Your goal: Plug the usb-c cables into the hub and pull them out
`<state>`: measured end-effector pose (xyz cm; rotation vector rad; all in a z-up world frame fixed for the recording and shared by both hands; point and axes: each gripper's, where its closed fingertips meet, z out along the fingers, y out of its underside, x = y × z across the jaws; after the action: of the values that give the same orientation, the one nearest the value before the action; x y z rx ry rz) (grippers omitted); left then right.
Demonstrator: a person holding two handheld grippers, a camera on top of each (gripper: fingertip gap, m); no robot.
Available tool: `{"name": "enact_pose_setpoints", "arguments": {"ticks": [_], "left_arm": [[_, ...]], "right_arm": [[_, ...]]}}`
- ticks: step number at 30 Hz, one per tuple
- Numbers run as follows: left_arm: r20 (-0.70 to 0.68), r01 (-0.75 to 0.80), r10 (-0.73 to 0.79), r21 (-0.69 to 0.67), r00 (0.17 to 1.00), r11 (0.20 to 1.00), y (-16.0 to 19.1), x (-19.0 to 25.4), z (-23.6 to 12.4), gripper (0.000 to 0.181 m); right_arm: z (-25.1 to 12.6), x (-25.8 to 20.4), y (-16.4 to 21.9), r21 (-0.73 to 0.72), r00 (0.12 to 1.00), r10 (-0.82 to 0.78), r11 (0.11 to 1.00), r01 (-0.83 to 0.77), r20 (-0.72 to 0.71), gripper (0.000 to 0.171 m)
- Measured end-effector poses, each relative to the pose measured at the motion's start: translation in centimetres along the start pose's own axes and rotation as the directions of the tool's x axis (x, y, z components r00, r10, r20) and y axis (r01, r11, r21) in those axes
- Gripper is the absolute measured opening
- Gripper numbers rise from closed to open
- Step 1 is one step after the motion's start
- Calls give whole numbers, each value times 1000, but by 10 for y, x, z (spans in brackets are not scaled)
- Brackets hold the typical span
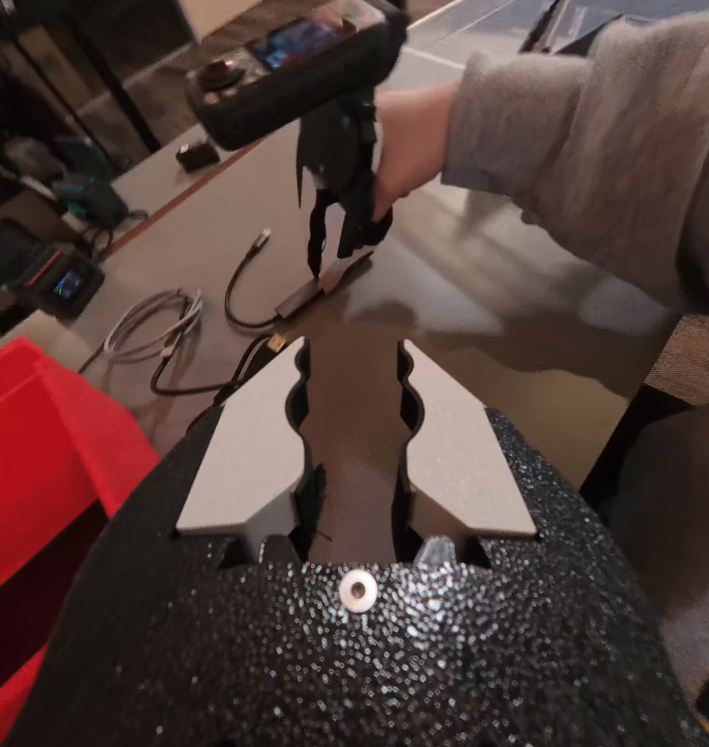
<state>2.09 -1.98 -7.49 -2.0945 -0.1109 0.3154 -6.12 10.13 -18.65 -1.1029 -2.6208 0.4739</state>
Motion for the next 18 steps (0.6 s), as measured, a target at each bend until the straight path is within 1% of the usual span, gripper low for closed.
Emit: {"name": "enact_pose_setpoints", "arguments": {"ticks": [1,4,6,7,10,12,13,15,18], "left_arm": [[-10,-19,19,18,1000,1000,-2,5,6,42],[-81,-39,51,138,995,990,-12,23,24,48],[-14,-123,128,188,992,974,-13,15,38,56],[25,-185,183,180,983,966,-10,10,46,59],[74,-373,367,76,927,925,7,5,72,61],[64,-504,501,49,863,862,14,14,82,44],[72,-561,557,56,827,826,15,20,84,38],[59,-638,636,84,770,765,16,34,86,32],[43,-678,677,87,734,730,19,46,92,31]], "right_arm": [[-6,-3,3,-22,999,-15,1000,15,29,20],[-30,-15,8,-32,987,-18,999,24,158,20],[-49,-28,9,-12,963,-17,1000,21,270,20],[-58,-36,10,2,946,-34,999,36,321,20],[-79,-61,20,0,901,-99,994,110,422,20],[-89,-75,26,-1,871,-112,992,128,479,20],[-94,-81,29,-1,857,-111,992,129,504,20],[-100,-89,33,11,836,-113,992,127,537,20],[-107,-96,33,54,817,-129,991,120,562,20]]}}
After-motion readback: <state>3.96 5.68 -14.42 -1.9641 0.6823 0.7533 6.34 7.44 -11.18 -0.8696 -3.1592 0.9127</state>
